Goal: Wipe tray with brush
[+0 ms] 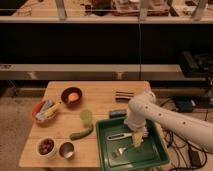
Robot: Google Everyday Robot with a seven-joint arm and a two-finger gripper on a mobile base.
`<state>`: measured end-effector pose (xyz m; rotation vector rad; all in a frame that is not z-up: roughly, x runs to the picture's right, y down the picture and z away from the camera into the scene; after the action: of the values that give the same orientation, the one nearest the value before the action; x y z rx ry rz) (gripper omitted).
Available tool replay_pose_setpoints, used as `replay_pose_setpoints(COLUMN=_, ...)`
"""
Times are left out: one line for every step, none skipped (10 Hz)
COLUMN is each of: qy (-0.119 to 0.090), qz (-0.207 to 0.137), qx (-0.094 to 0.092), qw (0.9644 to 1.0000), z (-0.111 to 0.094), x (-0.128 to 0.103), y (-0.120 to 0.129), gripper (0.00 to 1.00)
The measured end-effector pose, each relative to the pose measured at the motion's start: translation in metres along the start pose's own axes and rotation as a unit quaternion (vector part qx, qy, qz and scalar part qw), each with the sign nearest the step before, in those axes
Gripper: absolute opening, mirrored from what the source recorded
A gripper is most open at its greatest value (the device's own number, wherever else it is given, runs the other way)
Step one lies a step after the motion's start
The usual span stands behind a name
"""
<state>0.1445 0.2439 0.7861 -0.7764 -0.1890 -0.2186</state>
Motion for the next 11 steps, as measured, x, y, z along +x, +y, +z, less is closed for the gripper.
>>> replay_pose_setpoints(qy=0.0, qz=0.0, qx=0.001, qw=1.0, z=0.006, x=-0.002, y=0.001, gripper=0.8)
replay_pose_setpoints(qy=0.001, qz=0.0, qx=0.002, qw=1.0, z=0.01, x=-0.003, y=0.001, gripper=0.8)
replay_pose_setpoints(qy=0.003, qz=0.0, qx=0.003, qw=1.0, z=0.013, x=-0.004, y=0.001, gripper=0.8)
replay_pose_setpoints(qy=0.004, qz=0.006, qx=0.01, qw=0.9999, z=0.016, x=-0.007, y=0.002, gripper=0.74)
replay_pose_setpoints(qy=0.008, qz=0.009, qx=0.012, qw=0.9999, z=0.017, x=-0.006, y=0.003, gripper=0.67)
replay_pose_setpoints(qy=0.008, qz=0.014, qx=0.015, qw=0.9998, z=0.018, x=-0.006, y=0.004, gripper=0.59)
replay_pose_setpoints(qy=0.011, qz=0.018, qx=0.018, qw=0.9996, z=0.02, x=-0.005, y=0.006, gripper=0.48)
replay_pose_setpoints(qy=0.011, qz=0.021, qx=0.021, qw=0.9995, z=0.021, x=-0.005, y=0.006, gripper=0.37)
replay_pose_setpoints(qy=0.012, qz=0.023, qx=0.02, qw=0.9995, z=0.023, x=-0.006, y=0.008, gripper=0.28)
replay_pose_setpoints(qy=0.015, qz=0.025, qx=0.021, qw=0.9994, z=0.027, x=-0.005, y=0.009, gripper=0.17)
replay_pose_setpoints(qy=0.017, qz=0.025, qx=0.021, qw=0.9993, z=0.028, x=-0.004, y=0.009, gripper=0.05)
